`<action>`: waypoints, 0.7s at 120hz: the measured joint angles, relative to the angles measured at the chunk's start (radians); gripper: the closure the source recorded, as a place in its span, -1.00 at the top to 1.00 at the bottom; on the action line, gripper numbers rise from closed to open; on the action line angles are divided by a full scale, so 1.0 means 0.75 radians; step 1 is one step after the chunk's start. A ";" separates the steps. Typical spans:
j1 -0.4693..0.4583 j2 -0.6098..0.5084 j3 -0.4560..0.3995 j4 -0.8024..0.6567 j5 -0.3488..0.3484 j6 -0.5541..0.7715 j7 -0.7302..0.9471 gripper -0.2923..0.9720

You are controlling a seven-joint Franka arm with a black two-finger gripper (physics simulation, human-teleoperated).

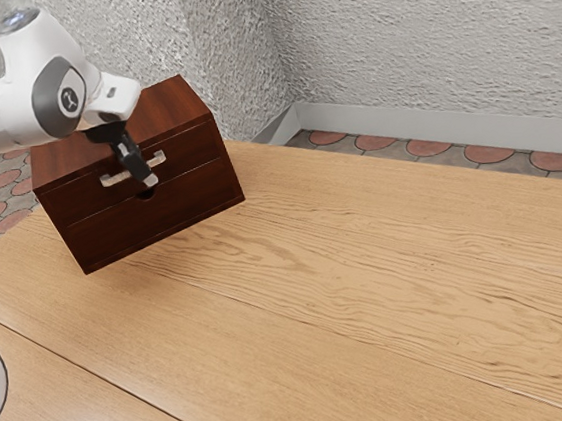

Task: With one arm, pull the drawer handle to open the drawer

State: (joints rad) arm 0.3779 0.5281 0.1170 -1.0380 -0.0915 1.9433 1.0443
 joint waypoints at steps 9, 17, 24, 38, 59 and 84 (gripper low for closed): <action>0.006 0.021 0.000 0.017 0.007 0.058 0.066 0.39; 0.007 0.025 -0.001 0.021 0.024 0.097 0.118 0.38; 0.007 0.021 0.000 0.020 0.041 0.121 0.159 0.36; 0.007 -0.003 0.005 0.013 0.059 0.145 0.212 0.39; 0.006 -0.007 0.035 0.009 0.102 0.114 0.181 0.47; 0.005 -0.006 0.036 0.007 0.127 0.086 0.131 0.32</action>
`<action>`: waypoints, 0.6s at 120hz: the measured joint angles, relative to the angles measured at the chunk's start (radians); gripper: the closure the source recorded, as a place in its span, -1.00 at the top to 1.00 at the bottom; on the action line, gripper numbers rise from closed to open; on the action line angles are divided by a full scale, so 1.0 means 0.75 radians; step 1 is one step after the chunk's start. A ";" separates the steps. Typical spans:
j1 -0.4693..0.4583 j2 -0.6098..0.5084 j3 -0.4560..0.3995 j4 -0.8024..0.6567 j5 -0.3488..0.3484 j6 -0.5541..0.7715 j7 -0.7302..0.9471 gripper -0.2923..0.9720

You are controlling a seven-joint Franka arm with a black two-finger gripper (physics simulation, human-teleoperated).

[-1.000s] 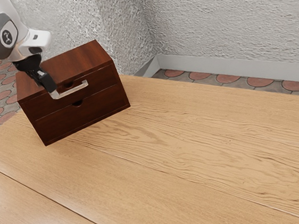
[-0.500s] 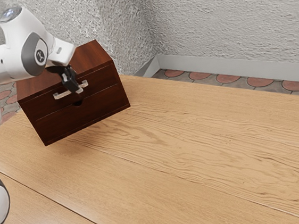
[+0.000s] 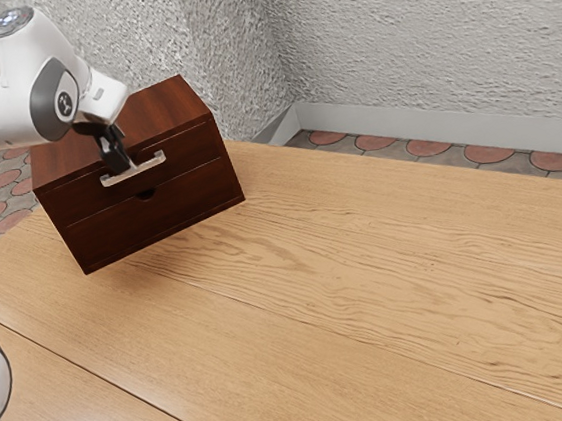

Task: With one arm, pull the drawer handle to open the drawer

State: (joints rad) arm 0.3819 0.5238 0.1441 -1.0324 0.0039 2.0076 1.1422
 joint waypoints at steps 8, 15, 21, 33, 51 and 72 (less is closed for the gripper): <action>-0.001 0.000 0.001 -0.003 0.002 -0.005 -0.014 0.22; -0.002 0.000 0.002 -0.006 0.003 -0.007 -0.025 0.15; -0.003 -0.001 0.002 -0.014 0.004 -0.009 -0.034 0.11; -0.004 -0.023 0.002 -0.039 0.005 -0.012 -0.049 0.04; -0.004 -0.037 0.002 -0.075 0.007 -0.014 -0.066 -0.02; -0.005 -0.036 0.002 -0.093 0.008 -0.014 -0.082 -0.07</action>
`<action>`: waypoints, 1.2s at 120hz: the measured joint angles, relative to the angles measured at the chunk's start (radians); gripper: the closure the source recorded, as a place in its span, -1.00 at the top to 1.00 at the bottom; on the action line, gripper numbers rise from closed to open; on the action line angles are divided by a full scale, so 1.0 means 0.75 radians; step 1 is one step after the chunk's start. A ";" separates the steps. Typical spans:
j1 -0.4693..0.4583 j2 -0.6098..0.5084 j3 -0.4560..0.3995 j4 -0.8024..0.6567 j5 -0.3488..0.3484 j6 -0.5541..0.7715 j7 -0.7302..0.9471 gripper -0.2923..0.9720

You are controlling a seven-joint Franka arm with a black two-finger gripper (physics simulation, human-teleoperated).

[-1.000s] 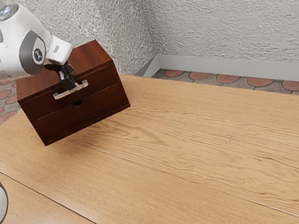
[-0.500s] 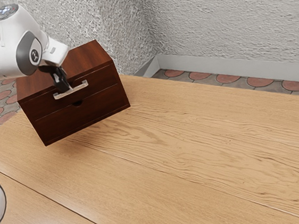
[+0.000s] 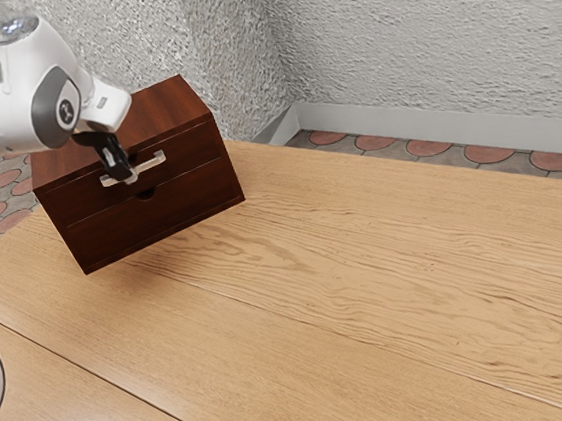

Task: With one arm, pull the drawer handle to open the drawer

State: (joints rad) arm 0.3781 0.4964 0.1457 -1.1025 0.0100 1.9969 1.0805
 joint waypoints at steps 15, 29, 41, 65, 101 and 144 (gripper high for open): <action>-0.002 0.002 0.000 -0.008 0.001 0.001 -0.008 -0.10; -0.003 0.008 0.000 -0.015 0.001 0.006 -0.014 -0.12; -0.005 0.011 0.001 -0.019 0.002 0.012 -0.019 -0.10; -0.009 0.012 0.001 -0.035 0.002 0.021 -0.026 -0.19; -0.013 -0.040 -0.002 -0.113 0.004 0.025 -0.033 -0.37; -0.031 -0.132 -0.014 -0.226 0.007 0.024 -0.036 -0.42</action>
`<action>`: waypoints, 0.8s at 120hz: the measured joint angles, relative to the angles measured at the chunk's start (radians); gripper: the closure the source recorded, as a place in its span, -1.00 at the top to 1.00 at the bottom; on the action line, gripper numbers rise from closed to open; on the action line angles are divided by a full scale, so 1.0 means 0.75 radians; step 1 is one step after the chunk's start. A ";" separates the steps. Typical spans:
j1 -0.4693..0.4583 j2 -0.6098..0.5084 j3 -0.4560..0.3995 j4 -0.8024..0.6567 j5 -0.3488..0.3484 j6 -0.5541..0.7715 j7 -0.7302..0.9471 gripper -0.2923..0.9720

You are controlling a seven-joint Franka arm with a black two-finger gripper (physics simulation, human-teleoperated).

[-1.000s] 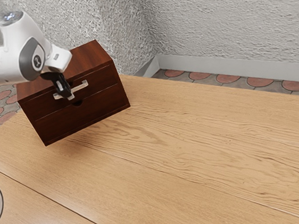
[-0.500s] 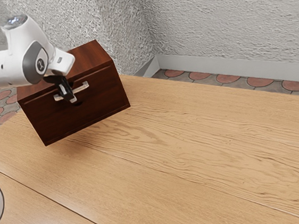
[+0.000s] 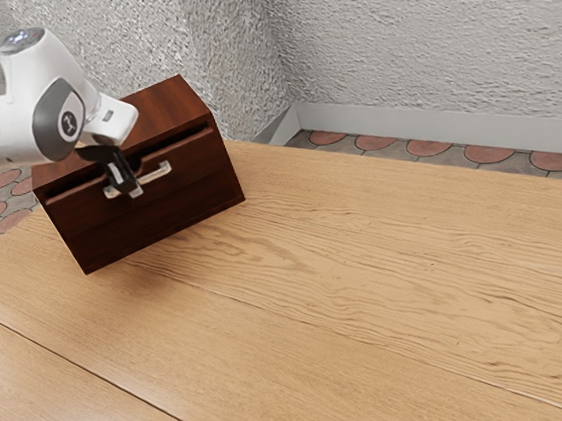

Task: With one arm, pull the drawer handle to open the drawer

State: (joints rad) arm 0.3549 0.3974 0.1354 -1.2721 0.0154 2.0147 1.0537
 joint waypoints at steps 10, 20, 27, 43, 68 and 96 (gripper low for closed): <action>-0.014 -0.009 -0.001 -0.018 0.001 0.001 0.000 -0.41; -0.026 -0.020 -0.001 -0.041 0.003 0.002 -0.001 -0.41; -0.032 -0.037 -0.001 -0.068 0.003 0.006 -0.001 -0.40; -0.042 -0.082 -0.001 -0.131 0.004 0.021 -0.002 -0.42; -0.068 -0.163 -0.001 -0.246 0.005 0.050 -0.003 -0.42; -0.090 -0.251 -0.001 -0.381 0.005 0.089 -0.006 -0.41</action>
State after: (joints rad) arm 0.2876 0.2094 0.1348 -1.5578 0.0188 2.0817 1.0491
